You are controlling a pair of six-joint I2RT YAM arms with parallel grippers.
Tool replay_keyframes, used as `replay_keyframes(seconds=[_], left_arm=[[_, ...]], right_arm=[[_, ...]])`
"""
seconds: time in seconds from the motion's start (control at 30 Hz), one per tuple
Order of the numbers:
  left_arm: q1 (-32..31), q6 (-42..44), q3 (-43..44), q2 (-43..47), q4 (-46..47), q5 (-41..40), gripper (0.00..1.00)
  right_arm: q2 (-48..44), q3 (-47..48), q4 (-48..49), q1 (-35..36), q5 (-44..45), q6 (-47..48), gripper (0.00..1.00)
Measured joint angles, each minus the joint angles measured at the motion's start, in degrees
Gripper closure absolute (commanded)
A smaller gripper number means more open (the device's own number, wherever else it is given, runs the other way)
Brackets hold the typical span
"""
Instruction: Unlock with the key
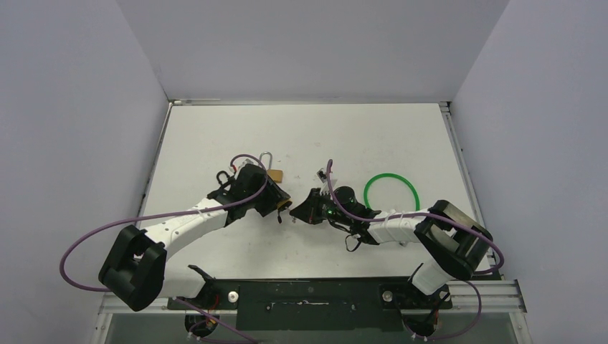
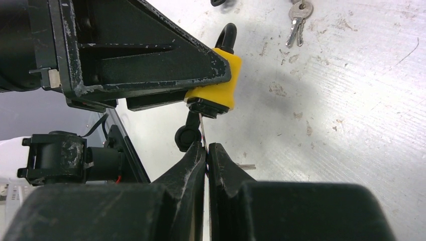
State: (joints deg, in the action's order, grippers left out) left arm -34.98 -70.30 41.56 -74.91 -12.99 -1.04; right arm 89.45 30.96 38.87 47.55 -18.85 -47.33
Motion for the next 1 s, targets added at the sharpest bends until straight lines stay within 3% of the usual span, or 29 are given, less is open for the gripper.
replay_keyframes(seconds=[0.67,1.0], left_arm=[[0.33,-0.85,0.0,0.66,0.31,1.97,1.0],[0.72,-1.03,-0.83,0.68,1.29,2.08,1.0]], right_arm=[[-1.7,-1.09,-0.04,0.0,0.85,3.34,1.0],[-0.59,-0.44,-0.02,0.0,0.85,-2.12,1.0]])
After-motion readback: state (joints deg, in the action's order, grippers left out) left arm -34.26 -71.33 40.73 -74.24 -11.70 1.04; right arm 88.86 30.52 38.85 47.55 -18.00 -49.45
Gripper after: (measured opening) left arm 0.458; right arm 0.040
